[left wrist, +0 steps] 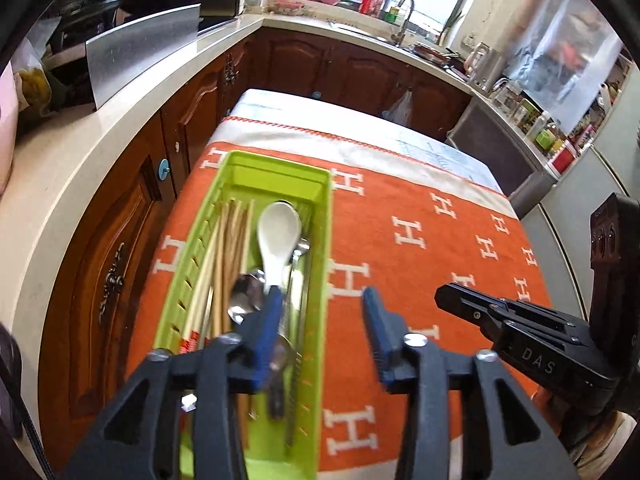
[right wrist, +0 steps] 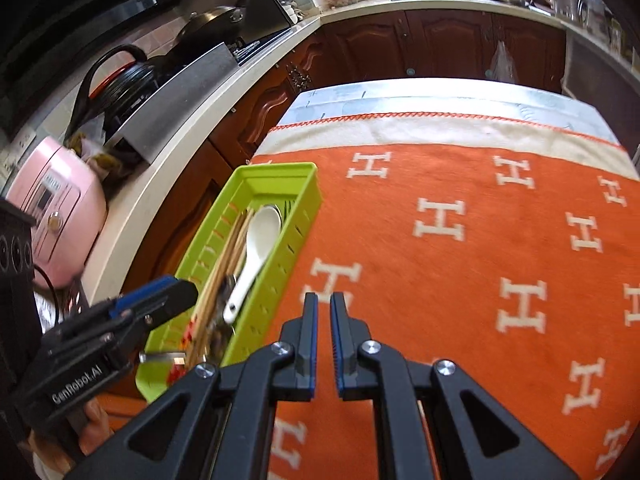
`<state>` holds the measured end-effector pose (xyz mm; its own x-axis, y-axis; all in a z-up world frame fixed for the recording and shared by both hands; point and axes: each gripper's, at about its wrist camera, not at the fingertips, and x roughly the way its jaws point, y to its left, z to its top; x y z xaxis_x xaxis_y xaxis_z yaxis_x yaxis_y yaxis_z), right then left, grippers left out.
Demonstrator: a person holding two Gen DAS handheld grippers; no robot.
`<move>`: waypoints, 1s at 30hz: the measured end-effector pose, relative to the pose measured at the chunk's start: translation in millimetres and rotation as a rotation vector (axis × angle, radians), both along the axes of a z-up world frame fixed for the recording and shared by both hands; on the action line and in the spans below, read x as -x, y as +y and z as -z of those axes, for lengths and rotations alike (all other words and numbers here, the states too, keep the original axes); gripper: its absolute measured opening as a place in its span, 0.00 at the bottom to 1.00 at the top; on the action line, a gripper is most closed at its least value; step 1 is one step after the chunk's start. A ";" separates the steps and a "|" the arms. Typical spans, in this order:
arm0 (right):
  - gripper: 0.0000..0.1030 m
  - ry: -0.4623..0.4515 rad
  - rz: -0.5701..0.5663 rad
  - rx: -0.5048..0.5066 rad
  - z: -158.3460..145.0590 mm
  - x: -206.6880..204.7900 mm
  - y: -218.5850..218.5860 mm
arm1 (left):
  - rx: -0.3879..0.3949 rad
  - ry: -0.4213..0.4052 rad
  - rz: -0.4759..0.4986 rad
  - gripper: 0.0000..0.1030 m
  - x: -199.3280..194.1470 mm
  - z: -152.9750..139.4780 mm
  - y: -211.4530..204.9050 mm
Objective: Organize utensils
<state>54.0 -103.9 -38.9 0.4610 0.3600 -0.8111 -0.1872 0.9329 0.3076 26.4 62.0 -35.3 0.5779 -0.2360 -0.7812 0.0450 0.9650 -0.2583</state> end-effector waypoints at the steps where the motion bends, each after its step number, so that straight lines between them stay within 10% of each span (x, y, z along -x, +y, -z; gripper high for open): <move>1: 0.07 -0.001 -0.001 0.000 -2.1 3.6 -3.2 | -0.003 -0.010 0.001 0.49 5.6 -2.7 -4.7; 10: 0.08 -0.025 0.021 0.038 -30.6 49.1 -38.2 | -0.081 -0.067 0.008 0.92 48.5 -28.8 -46.9; 14: 0.10 -0.045 0.049 0.052 -43.7 64.8 -52.3 | -0.077 -0.037 -0.027 0.95 54.5 -38.8 -54.0; 18: 0.39 -0.071 0.078 0.037 -57.5 79.3 -66.6 | -0.089 -0.007 -0.045 0.97 54.8 -43.2 -59.5; 30: 0.49 -0.178 0.141 0.089 -82.9 104.2 -86.6 | -0.170 -0.048 -0.014 0.99 61.3 -58.4 -95.9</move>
